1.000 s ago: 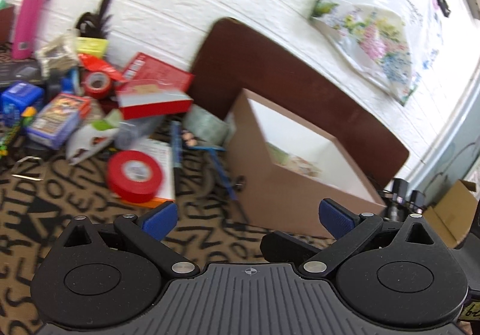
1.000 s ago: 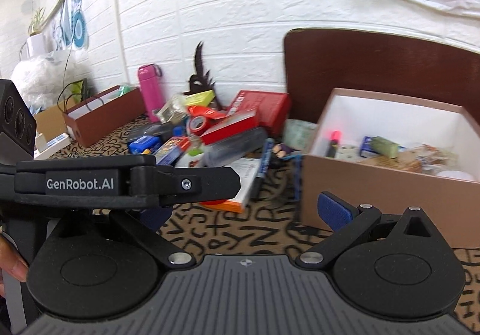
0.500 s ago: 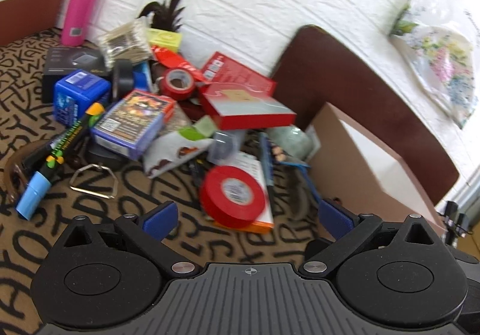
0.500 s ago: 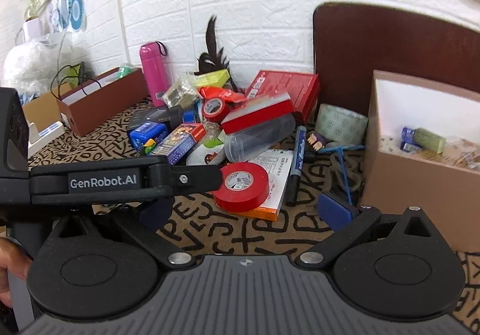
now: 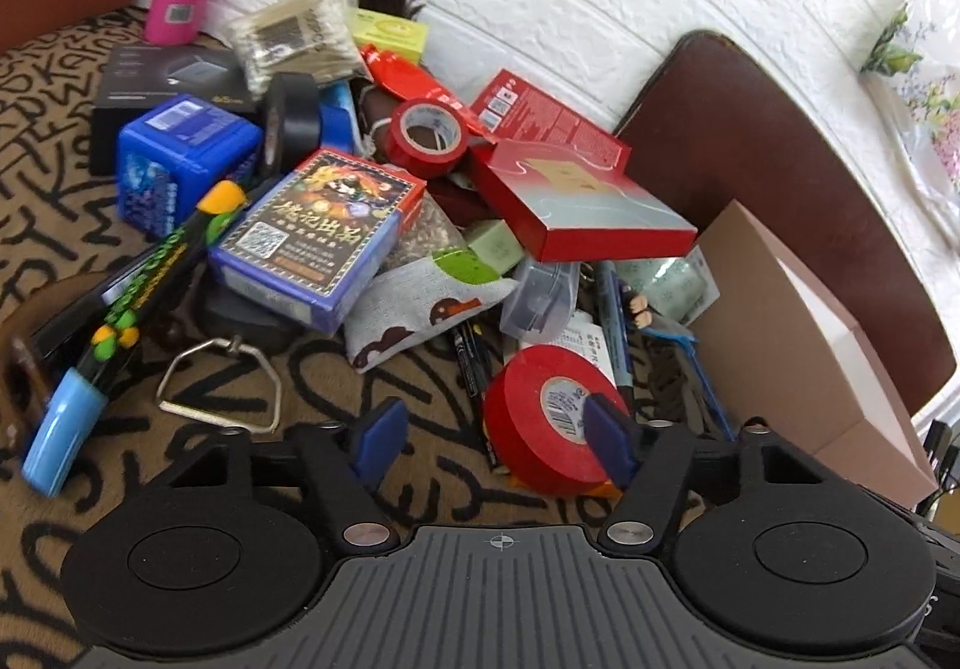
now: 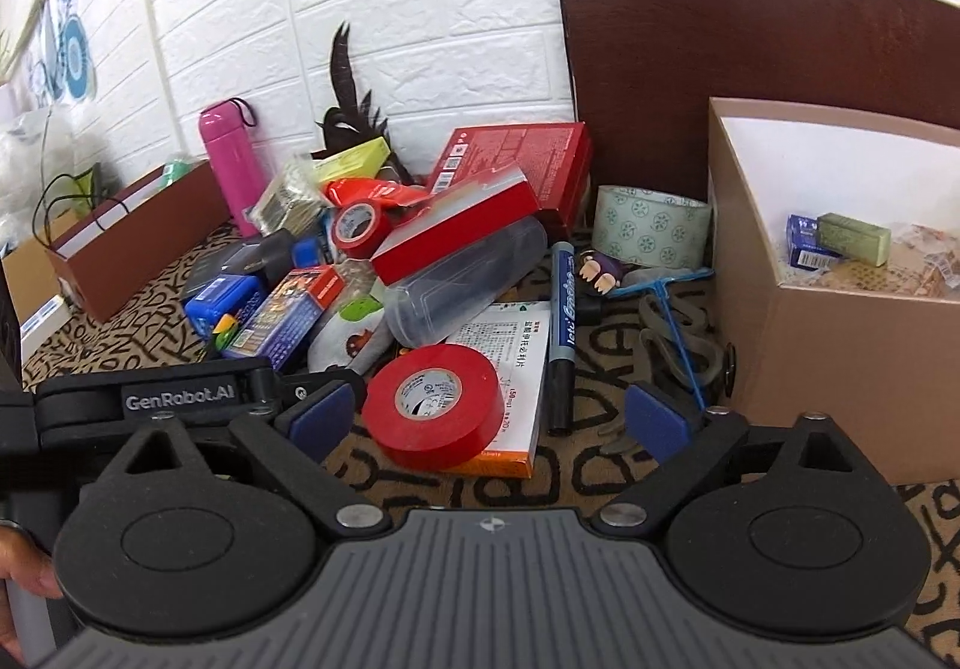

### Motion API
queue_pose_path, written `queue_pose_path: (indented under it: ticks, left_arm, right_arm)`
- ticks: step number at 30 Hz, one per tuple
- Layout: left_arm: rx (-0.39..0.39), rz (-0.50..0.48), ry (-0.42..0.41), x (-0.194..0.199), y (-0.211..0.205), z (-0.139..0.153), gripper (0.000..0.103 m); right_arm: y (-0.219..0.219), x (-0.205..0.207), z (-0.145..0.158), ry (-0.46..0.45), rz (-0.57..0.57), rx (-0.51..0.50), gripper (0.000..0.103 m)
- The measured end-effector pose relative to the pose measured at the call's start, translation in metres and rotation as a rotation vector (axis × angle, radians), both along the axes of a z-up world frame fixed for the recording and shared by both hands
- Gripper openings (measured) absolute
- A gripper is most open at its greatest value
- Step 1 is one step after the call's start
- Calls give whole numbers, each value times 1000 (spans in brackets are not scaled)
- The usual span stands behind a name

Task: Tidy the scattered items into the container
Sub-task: 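Close both grippers together around the red tape roll and lift it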

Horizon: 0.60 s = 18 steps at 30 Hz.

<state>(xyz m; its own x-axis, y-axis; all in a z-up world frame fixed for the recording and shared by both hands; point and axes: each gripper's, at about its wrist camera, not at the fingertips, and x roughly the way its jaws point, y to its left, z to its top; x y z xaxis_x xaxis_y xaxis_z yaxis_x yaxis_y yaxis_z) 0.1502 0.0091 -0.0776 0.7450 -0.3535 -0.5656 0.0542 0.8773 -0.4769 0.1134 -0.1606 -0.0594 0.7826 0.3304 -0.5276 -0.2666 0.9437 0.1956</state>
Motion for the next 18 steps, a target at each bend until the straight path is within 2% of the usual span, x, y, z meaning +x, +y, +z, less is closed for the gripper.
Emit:
queue_pose_path:
  ticks: [2, 8, 11, 13, 15, 18]
  left_arm:
    - [11, -16, 9, 7, -2, -3, 63]
    - [13, -45, 25, 23, -7, -9, 49]
    - [12, -60, 28, 29, -9, -8, 43]
    - [16, -64, 30, 31, -10, -9, 44]
    - [11, -65, 31, 33, -11, -11, 45]
    - [-10, -67, 37, 37, -9, -13, 45]
  right_arm:
    - [1, 5, -4, 13, -9, 15, 88]
    - [4, 20, -17, 68, -9, 42, 65]
    - [4, 26, -20, 78, -12, 47, 61]
    - [4, 30, -22, 86, -10, 51, 57]
    - [4, 33, -23, 92, -7, 57, 49]
    - [3, 39, -25, 105, -1, 74, 45]
